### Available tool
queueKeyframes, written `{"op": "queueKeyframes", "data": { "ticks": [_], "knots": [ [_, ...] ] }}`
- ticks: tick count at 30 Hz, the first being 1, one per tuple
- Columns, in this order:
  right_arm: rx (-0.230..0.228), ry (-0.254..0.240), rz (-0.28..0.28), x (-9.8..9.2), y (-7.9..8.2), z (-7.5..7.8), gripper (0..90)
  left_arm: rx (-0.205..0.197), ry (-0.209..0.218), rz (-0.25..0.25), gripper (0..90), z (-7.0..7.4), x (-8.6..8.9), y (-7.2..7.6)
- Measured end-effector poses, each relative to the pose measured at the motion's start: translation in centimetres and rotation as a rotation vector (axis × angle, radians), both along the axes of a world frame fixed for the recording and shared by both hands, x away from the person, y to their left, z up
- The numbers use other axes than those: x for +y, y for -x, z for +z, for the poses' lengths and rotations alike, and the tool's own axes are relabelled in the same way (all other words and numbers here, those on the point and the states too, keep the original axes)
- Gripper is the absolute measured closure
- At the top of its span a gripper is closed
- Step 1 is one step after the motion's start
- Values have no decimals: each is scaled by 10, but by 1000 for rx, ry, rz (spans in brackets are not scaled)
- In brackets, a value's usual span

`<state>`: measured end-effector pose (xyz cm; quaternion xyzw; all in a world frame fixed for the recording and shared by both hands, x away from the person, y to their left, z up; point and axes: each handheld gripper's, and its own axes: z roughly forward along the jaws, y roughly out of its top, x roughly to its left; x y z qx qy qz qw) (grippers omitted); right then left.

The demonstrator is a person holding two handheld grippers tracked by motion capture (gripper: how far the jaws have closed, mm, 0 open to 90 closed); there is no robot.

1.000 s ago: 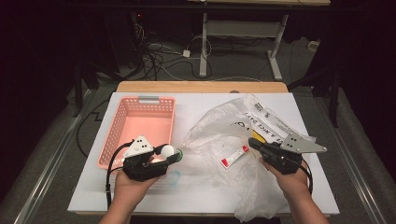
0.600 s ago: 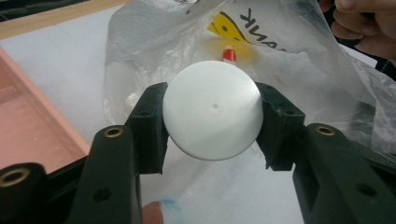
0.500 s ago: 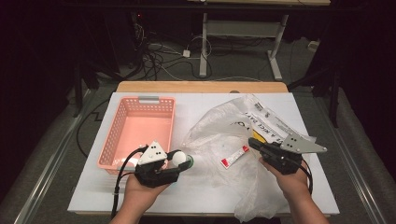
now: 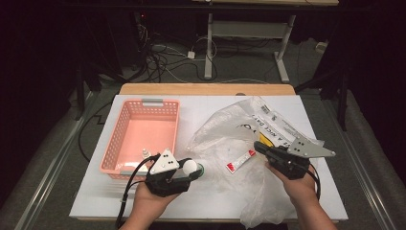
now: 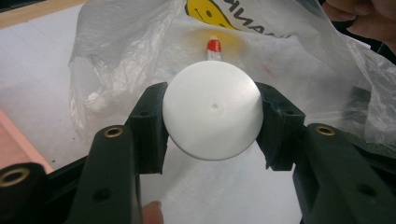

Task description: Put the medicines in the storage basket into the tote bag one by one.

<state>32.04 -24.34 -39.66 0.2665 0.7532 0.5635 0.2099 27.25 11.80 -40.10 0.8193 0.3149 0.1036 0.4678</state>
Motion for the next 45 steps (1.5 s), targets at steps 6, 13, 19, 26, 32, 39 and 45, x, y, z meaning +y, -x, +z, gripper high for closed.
{"op": "queueKeyframes", "data": {
  "ticks": [6, 13, 19, 26, 32, 39, 45],
  "knots": [
    [-4, -1, 2, 0, 0, 1, 900, 5, -7, -13, 487, -3, -8, -2],
    [-3, -8, 0, 0, -1, 1, 900, -4, -15, -24, 487, -1, -21, -8],
    [-2, -9, 1, 0, -1, 2, 900, -5, -7, -31, 487, -3, -35, -17],
    [-2, -15, -1, 1, -2, 2, 900, -15, -25, -43, 487, -8, -55, -29],
    [-3, -15, 1, 1, -3, 2, 900, -9, -36, -37, 487, -16, -72, -41],
    [-1, -19, 1, 2, -3, 2, 900, -4, -41, -23, 487, -24, -89, -57],
    [2, -23, 1, 1, -5, 1, 900, -1, -57, -11, 486, -31, -103, -73]
  ]
}}
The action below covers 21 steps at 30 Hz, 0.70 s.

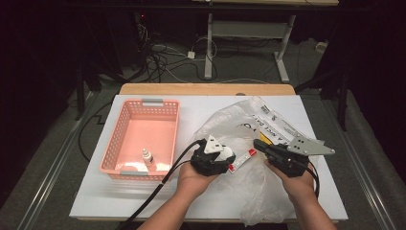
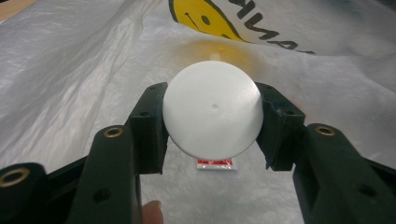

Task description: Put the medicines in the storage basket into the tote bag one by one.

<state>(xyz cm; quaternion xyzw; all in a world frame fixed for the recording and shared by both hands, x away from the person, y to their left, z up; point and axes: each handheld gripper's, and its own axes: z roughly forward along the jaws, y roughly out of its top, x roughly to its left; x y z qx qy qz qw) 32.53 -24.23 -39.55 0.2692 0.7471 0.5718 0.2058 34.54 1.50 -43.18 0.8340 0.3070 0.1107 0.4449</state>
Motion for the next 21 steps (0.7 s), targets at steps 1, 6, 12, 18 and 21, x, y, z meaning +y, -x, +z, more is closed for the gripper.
{"op": "queueKeyframes", "data": {
  "ticks": [1, 6, 12, 18, 21],
  "knots": [
    [-1, -1, 0, 0, -1, 0, 900, -1, -1, 0, 486, -1, -2, -2],
    [2, -3, -1, -1, -2, -1, 900, -1, 1, 13, 486, -5, -13, -13],
    [2, -8, -3, 0, -4, -1, 900, -5, 14, 24, 486, -8, -27, -21],
    [0, -8, 0, 1, -4, -1, 900, -14, 5, 50, 485, -12, -36, -32],
    [-1, -11, 2, 1, -4, -1, 900, -15, -4, 63, 485, -16, -39, -38]
  ]
}}
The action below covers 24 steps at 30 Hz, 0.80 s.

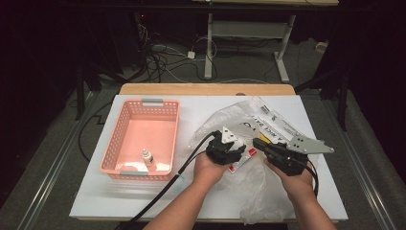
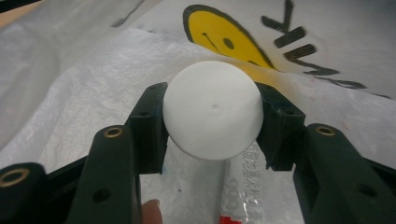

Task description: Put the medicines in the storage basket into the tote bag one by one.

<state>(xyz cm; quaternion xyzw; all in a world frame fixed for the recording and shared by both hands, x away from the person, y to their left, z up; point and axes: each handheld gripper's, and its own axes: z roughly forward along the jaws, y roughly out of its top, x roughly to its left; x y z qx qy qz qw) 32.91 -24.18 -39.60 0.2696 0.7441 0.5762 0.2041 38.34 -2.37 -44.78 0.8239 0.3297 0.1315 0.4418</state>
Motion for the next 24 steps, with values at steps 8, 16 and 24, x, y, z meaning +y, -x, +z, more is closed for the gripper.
{"op": "queueKeyframes", "data": {
  "ticks": [8, 16, 24],
  "knots": [
    [2, -1, -1, -1, -1, -1, 900, 22, -16, 17, 484, -14, -6, -10],
    [4, -1, 0, -1, -1, -1, 900, 54, -9, 19, 484, -22, -6, -16],
    [9, 1, -1, 0, -2, -3, 900, 62, 5, 24, 482, -25, -8, -19]
  ]
}}
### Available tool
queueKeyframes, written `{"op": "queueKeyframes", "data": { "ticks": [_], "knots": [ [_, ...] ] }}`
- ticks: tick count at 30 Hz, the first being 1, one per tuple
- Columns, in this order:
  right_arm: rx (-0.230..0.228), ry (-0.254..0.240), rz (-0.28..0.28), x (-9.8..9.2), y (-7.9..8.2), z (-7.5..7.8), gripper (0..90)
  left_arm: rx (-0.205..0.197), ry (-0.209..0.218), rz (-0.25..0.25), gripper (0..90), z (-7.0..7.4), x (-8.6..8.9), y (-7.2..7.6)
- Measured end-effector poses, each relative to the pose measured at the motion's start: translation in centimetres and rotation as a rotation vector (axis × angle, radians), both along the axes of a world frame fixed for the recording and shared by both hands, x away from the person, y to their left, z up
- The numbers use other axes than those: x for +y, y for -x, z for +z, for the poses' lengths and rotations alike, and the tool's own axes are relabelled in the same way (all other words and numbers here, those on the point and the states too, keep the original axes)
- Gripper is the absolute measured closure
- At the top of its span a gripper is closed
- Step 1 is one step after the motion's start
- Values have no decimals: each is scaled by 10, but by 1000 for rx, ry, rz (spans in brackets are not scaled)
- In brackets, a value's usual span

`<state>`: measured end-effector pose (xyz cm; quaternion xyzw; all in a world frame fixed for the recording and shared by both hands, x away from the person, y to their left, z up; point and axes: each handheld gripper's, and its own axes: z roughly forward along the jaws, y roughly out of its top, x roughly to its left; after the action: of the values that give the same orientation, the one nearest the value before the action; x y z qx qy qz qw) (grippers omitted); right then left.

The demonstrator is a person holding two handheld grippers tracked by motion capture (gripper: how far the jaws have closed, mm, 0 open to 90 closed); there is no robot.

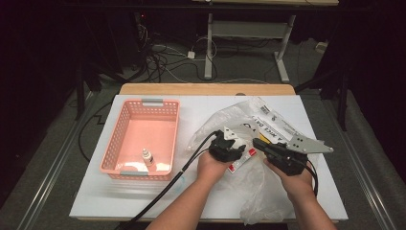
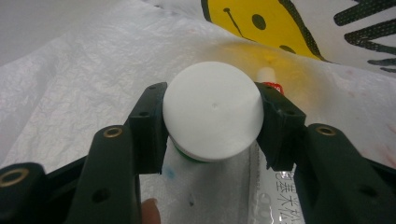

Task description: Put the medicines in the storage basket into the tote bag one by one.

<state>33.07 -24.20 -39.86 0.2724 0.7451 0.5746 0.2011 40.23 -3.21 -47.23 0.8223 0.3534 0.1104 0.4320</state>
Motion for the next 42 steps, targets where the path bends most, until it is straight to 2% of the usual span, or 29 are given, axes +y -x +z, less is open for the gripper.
{"op": "queueKeyframes", "data": {
  "ticks": [4, 6, 11, 17, 24, 32, 35, 39, 42],
  "knots": [
    [0, 1, 0, 0, 0, 0, 900, 1, 3, -1, 478, -1, 0, -1],
    [1, 1, 0, 0, 0, 0, 900, 5, 14, -1, 430, -1, -1, -1],
    [2, 1, -2, -2, 0, -1, 900, 17, 8, -6, 341, 1, 0, 1],
    [2, 2, -6, -3, 1, -1, 900, 46, 15, -13, 277, 2, 8, 10],
    [-2, 10, -3, -2, 1, -1, 900, 83, 26, -37, 175, 1, 17, 25],
    [-4, 15, -3, -2, 2, -1, 900, 87, 57, -88, 136, 3, 25, 45],
    [-1, 17, -1, -2, 3, -1, 900, 104, 71, -109, 76, 5, 28, 52],
    [0, 18, 0, -1, 3, -1, 900, 106, 80, -130, 0, 10, 32, 63],
    [-4, 21, 3, -1, 4, -1, 900, 94, 88, -134, 0, 14, 37, 73]
  ]
}}
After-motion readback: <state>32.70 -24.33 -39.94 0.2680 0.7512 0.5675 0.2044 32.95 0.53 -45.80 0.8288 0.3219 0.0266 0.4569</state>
